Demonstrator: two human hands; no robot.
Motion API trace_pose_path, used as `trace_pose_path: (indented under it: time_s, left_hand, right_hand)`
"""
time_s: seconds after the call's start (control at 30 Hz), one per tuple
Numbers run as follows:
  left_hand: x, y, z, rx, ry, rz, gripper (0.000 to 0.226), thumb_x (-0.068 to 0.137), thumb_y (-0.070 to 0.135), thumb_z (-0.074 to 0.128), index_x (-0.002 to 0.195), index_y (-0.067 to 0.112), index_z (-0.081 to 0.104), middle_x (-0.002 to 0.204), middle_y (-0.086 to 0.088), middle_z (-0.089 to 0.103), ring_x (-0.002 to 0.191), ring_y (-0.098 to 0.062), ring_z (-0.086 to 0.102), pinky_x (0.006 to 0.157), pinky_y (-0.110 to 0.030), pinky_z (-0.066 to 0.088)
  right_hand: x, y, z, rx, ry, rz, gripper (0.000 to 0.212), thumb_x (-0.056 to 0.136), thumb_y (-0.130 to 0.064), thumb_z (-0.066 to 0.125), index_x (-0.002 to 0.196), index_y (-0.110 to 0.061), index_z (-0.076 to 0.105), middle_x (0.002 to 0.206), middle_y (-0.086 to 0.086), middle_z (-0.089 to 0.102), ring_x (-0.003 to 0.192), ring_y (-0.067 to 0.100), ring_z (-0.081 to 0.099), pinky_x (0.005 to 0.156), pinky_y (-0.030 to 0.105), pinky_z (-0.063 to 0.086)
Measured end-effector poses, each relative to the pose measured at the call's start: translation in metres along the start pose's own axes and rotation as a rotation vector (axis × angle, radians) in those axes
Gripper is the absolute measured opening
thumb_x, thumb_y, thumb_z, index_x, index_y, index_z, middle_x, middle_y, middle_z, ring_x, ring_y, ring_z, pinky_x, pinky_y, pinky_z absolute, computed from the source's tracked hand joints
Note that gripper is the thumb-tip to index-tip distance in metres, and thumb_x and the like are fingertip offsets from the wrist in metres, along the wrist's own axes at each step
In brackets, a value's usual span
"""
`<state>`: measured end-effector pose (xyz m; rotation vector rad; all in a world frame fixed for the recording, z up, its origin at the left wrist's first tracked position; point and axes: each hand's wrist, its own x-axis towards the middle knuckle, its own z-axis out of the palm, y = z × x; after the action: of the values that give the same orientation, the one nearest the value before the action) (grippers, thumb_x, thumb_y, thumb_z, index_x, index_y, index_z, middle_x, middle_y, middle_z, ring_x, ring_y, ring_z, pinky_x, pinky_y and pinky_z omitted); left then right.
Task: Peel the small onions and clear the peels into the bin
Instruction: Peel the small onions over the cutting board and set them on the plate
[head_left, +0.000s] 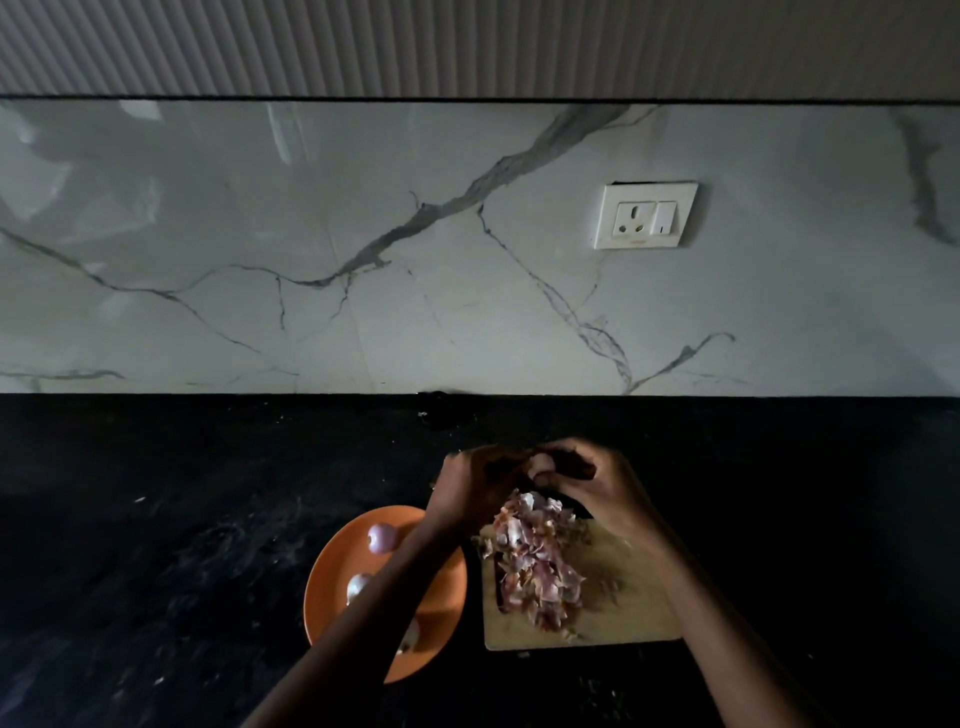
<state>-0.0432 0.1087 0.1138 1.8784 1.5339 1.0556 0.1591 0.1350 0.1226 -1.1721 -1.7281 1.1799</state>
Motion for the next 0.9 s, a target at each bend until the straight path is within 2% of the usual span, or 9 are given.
trace_pose_path:
  time_s: [0.2, 0.33, 0.4, 0.5, 0.57, 0.7, 0.8, 0.83, 0.9]
  left_hand:
    - [-0.002, 0.001, 0.004, -0.024, 0.072, -0.006, 0.018, 0.085, 0.022, 0.078, 0.103, 0.017, 0.077, 0.091, 0.004, 0.076, 0.084, -0.001, 0.068, 0.067, -0.018, 0.053]
    - [-0.002, -0.001, 0.007, -0.135, 0.095, -0.135, 0.018, 0.083, 0.021, 0.080, 0.100, 0.022, 0.077, 0.086, 0.011, 0.075, 0.079, 0.010, 0.067, 0.068, -0.010, 0.050]
    - [-0.002, -0.001, 0.010, -0.211, 0.119, -0.194, 0.015, 0.083, 0.024, 0.080, 0.098, 0.024, 0.077, 0.084, 0.013, 0.075, 0.078, 0.006, 0.069, 0.068, -0.015, 0.053]
    - [-0.003, 0.000, 0.012, -0.372, 0.125, -0.266, 0.012, 0.085, 0.024, 0.079, 0.096, 0.021, 0.077, 0.086, 0.006, 0.077, 0.083, -0.010, 0.074, 0.073, -0.030, 0.058]
    - [-0.004, 0.003, 0.013, -0.497, 0.152, -0.319, 0.008, 0.085, 0.021, 0.078, 0.092, 0.018, 0.076, 0.087, -0.001, 0.077, 0.084, -0.019, 0.074, 0.076, -0.036, 0.058]
    - [-0.006, -0.003, 0.015, -0.721, 0.243, -0.459, 0.001, 0.090, 0.011, 0.072, 0.089, 0.011, 0.072, 0.082, -0.008, 0.075, 0.077, -0.022, 0.069, 0.078, -0.041, 0.055]
    - [-0.006, -0.018, 0.016, -0.602, 0.118, -0.500, 0.006, 0.093, 0.021, 0.069, 0.091, 0.020, 0.074, 0.085, -0.008, 0.076, 0.080, -0.022, 0.072, 0.086, -0.051, 0.059]
    - [-0.006, -0.021, 0.016, -0.513, 0.059, -0.482, 0.009, 0.095, 0.027, 0.067, 0.093, 0.024, 0.075, 0.086, -0.005, 0.076, 0.080, -0.020, 0.073, 0.084, -0.050, 0.060]
    - [-0.006, -0.021, 0.015, -0.271, -0.020, -0.413, 0.015, 0.097, 0.033, 0.062, 0.103, 0.026, 0.074, 0.091, 0.003, 0.075, 0.082, -0.010, 0.071, 0.081, -0.035, 0.060]
  right_hand:
    - [0.000, -0.005, 0.001, 0.061, -0.016, 0.027, 0.037, 0.075, -0.019, 0.085, 0.108, -0.029, 0.072, 0.102, -0.010, 0.076, 0.098, 0.002, 0.070, 0.083, 0.014, 0.051]
    - [-0.002, -0.009, 0.001, 0.090, -0.044, 0.049, 0.036, 0.076, -0.031, 0.081, 0.110, -0.033, 0.071, 0.106, -0.013, 0.075, 0.102, -0.002, 0.067, 0.084, 0.010, 0.048]
    - [-0.002, -0.010, 0.002, 0.128, -0.050, 0.059, 0.034, 0.078, -0.033, 0.078, 0.111, -0.033, 0.071, 0.107, -0.012, 0.075, 0.105, 0.002, 0.067, 0.088, 0.015, 0.050]
    - [-0.001, -0.008, 0.004, 0.199, -0.045, 0.068, 0.033, 0.081, -0.032, 0.075, 0.113, -0.028, 0.072, 0.110, -0.004, 0.075, 0.110, 0.013, 0.068, 0.097, 0.028, 0.051]
    - [-0.001, -0.008, 0.005, 0.272, -0.056, 0.081, 0.035, 0.082, -0.028, 0.073, 0.117, -0.022, 0.070, 0.113, 0.001, 0.075, 0.112, 0.017, 0.068, 0.096, 0.027, 0.053]
    - [0.000, -0.010, 0.004, 0.564, -0.004, 0.126, 0.039, 0.085, -0.015, 0.066, 0.123, -0.010, 0.065, 0.120, 0.012, 0.071, 0.114, 0.022, 0.067, 0.090, 0.026, 0.055]
    - [0.001, -0.010, -0.002, 0.627, 0.022, 0.132, 0.038, 0.086, -0.013, 0.062, 0.124, -0.009, 0.064, 0.121, 0.009, 0.071, 0.114, 0.021, 0.067, 0.090, 0.026, 0.055]
    - [0.002, -0.010, -0.003, 0.635, 0.027, 0.141, 0.037, 0.086, -0.013, 0.062, 0.123, -0.010, 0.064, 0.121, 0.008, 0.071, 0.114, 0.020, 0.067, 0.090, 0.026, 0.056]
    - [0.002, -0.009, -0.004, 0.648, 0.026, 0.152, 0.040, 0.083, -0.018, 0.070, 0.121, -0.010, 0.065, 0.121, 0.010, 0.071, 0.114, 0.021, 0.067, 0.090, 0.026, 0.056]
